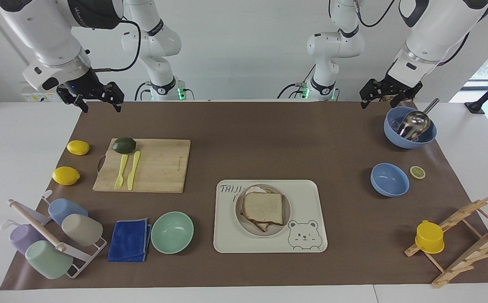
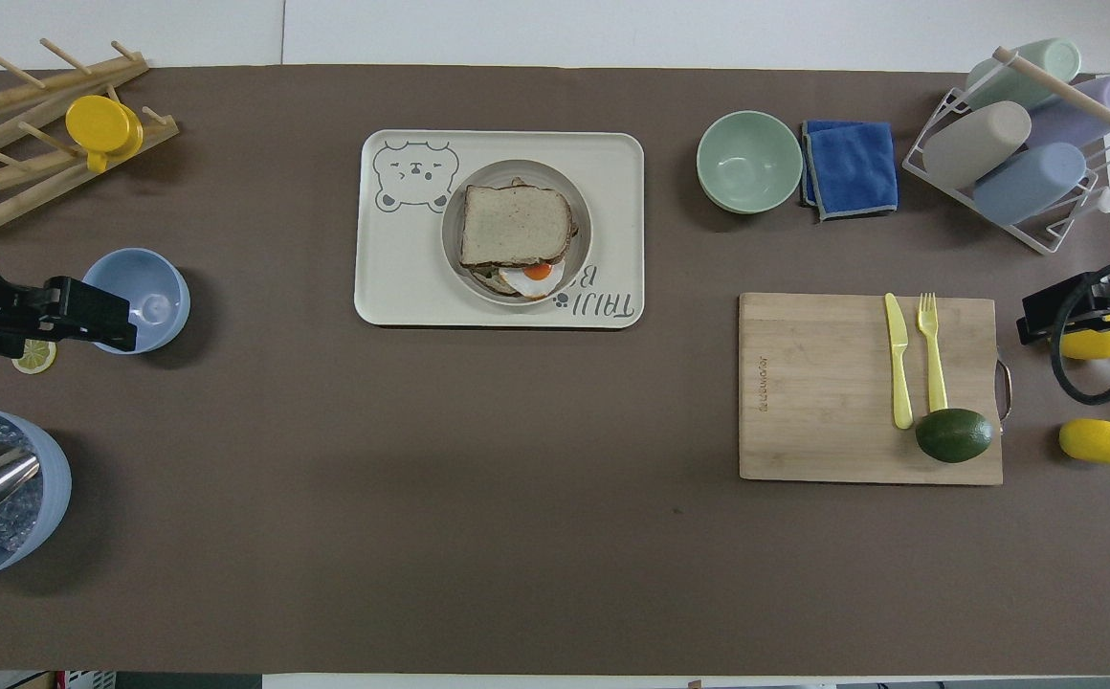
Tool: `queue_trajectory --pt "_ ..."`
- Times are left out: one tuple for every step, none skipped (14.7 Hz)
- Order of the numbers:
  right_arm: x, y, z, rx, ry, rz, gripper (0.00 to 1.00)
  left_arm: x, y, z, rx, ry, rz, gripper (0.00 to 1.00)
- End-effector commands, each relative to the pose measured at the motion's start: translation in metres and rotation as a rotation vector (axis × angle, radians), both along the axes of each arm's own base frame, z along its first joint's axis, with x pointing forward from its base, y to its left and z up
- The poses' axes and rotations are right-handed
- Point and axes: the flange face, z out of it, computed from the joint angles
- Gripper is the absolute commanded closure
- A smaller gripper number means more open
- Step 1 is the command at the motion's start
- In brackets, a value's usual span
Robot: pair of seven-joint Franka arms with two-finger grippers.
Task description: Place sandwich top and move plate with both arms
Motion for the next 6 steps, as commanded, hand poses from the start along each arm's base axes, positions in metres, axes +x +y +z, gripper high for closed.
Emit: queue_trajectory --pt "0.0005 -0.0010 0.0024 0.014 -0.010 0.013 0.00 0.0003 -0.0007 0.0051 0.010 -0.019 0.006 0.00" --pt "0.0005 -0.0010 0.0024 0.014 -0.010 0.013 0.00 0.0003 -0.0007 0.0044 0.010 -0.017 0.006 0.00" --pt "0.0005 -0.0010 0.0024 0.014 -0.010 0.013 0.00 0.0003 -0.0005 0.0044 0.012 -0.017 0.006 0.00" --pt "0.0007 -0.0010 0.0032 0.014 -0.013 0.013 0.00 0.0000 0.0003 0.0052 0.012 -0.019 0.008 0.00" --pt "0.0014 -0.0010 0.0030 0.014 -0.018 0.013 0.00 -0.0001 -0.0005 0.0052 0.012 -0.019 0.006 0.00" --pt "0.0017 -0.0010 0.0032 0.014 -0.021 0.013 0.00 0.0000 0.0003 0.0052 0.012 -0.019 0.006 0.00"
